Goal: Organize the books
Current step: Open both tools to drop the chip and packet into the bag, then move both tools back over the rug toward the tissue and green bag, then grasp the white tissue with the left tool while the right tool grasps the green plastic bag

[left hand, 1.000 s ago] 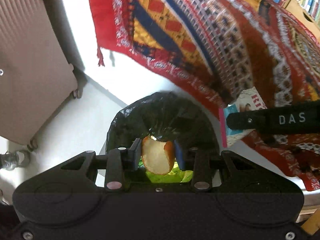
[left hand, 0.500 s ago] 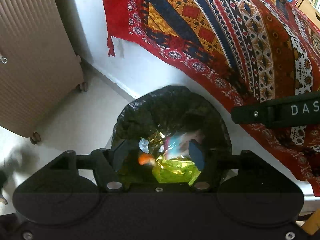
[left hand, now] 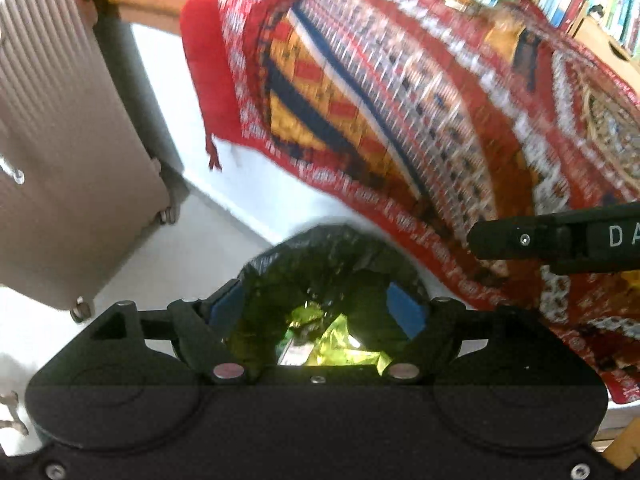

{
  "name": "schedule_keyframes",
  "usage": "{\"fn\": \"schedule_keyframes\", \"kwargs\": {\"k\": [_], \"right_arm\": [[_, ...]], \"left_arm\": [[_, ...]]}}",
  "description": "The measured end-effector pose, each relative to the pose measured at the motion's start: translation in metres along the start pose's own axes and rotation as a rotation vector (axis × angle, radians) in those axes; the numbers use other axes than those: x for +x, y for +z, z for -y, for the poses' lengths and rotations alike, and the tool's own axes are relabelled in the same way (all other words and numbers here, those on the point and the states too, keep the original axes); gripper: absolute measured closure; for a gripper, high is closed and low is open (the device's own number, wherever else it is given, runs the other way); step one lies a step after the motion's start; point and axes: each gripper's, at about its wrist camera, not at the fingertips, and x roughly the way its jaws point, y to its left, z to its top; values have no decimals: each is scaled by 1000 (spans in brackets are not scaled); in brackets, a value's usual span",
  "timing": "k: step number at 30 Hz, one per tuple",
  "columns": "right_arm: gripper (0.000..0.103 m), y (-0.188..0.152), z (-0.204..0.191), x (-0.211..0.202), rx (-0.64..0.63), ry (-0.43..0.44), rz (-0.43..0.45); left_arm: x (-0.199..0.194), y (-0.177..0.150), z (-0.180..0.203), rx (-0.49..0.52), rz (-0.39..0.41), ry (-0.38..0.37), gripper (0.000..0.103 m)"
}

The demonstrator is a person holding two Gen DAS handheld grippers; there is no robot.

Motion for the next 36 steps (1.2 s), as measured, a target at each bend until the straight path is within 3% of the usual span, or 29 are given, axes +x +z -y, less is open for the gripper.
{"fn": "schedule_keyframes", "kwargs": {"k": [6, 13, 26, 29, 36], "right_arm": [[24, 24, 3, -66, 12, 17, 105], [23, 70, 25, -133, 58, 4, 244], [22, 176, 105, -168, 109, -119, 396], [21, 203, 126, -166, 132, -133, 414], [21, 260, 178, -136, 161, -173, 370]], "left_arm": [[-53, 40, 15, 54, 80, -40, 14], [-95, 105, 39, 57, 197, -68, 8], [-78, 237, 110, 78, 311, -124, 8], [-66, 274, 125, 68, 348, -123, 11], [-19, 331, 158, 69, 326, -120, 39]]}}
